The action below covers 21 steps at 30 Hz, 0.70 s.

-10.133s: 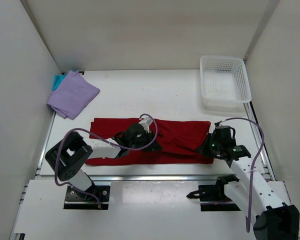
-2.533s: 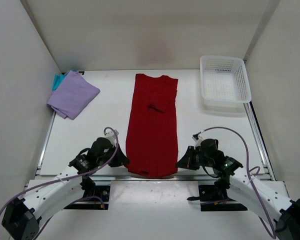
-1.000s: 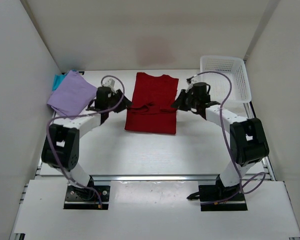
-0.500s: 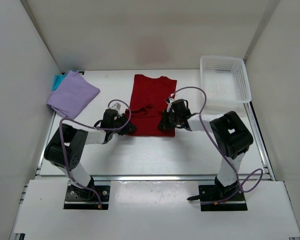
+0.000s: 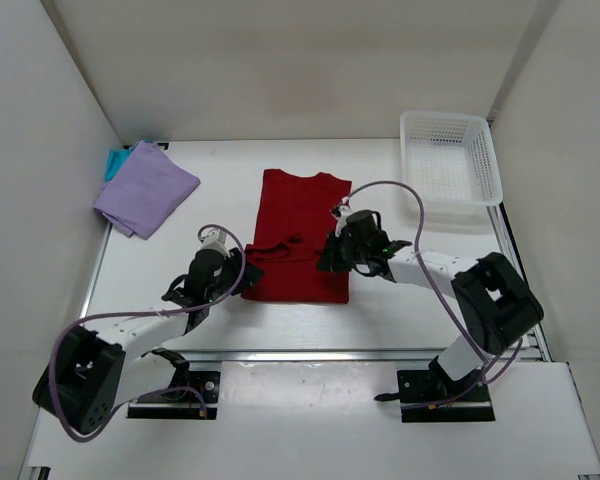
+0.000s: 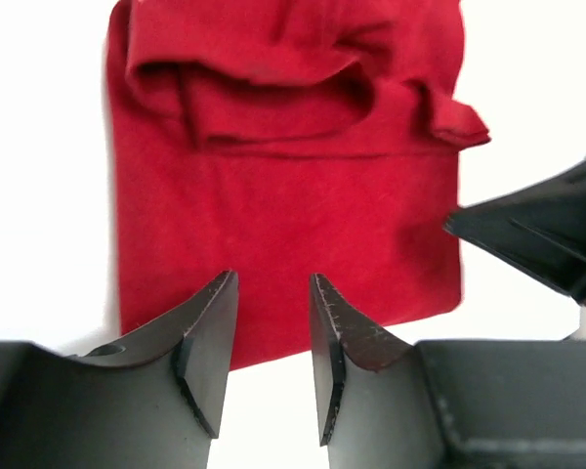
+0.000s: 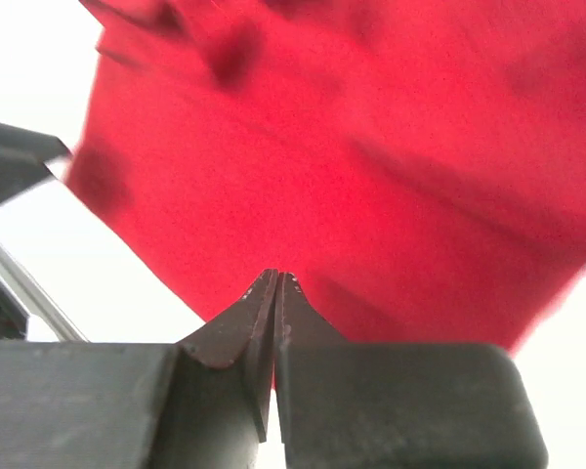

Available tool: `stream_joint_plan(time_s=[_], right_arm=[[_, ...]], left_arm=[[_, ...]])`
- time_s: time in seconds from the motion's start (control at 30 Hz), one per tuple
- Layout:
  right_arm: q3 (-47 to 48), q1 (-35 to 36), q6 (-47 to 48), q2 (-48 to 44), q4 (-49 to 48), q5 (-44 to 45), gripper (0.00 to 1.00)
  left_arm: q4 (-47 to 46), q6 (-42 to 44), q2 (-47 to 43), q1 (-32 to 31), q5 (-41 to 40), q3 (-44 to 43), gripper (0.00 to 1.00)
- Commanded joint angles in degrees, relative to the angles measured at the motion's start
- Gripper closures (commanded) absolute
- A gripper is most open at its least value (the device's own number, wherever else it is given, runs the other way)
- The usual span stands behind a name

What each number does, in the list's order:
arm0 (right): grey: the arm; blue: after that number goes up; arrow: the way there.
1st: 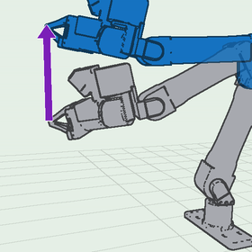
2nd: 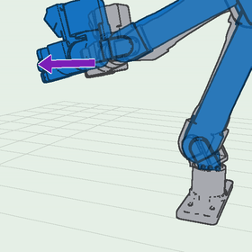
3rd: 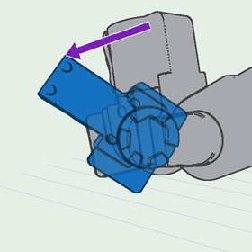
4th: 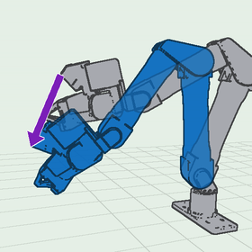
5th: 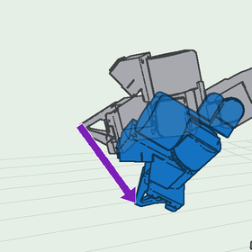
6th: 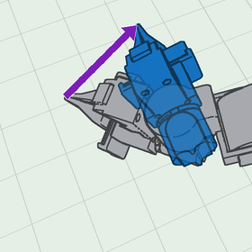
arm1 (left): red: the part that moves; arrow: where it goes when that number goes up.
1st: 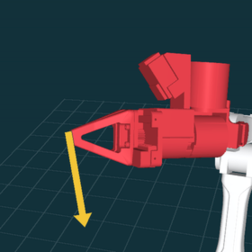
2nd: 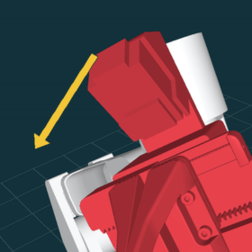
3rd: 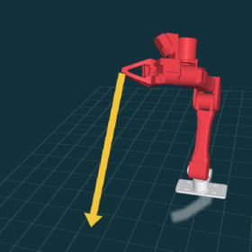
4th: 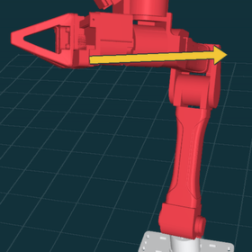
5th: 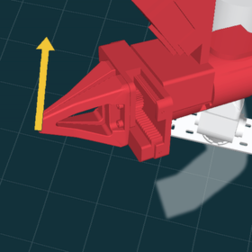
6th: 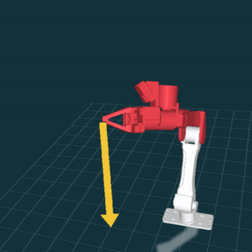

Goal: Fold and stack the t-shirts
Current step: Fold the folded rectangular tshirt in 1/3 of the way

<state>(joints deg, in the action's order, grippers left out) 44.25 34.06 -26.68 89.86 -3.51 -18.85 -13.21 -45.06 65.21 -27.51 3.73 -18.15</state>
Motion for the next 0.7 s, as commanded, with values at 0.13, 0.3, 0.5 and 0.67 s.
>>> stream_joint_plan(time_s=[0.13, 0.3, 0.5, 0.67], right_arm=[[14.0, 5.8, 2.9, 13.3, -1.5, -1.9, 1.0], [19.7, 8.0, 4.3, 19.6, -1.1, 0.8, 1.0], [21.6, 7.4, 5.9, 22.9, -1.9, 6.5, 1.0], [21.0, 6.9, 8.9, 23.8, -8.4, 18.4, 1.0]], left_arm=[[-1.8, -0.8, 3.3, -1.7, 0.0, -0.5, 0.53], [-5.2, -0.6, 8.3, -2.5, 0.9, -1.5, 0.54], [-8.7, -0.8, 11.4, 0.3, 2.5, 2.8, 0.54], [-10.6, -1.7, 9.9, 0.8, 4.0, 5.2, 0.53]])
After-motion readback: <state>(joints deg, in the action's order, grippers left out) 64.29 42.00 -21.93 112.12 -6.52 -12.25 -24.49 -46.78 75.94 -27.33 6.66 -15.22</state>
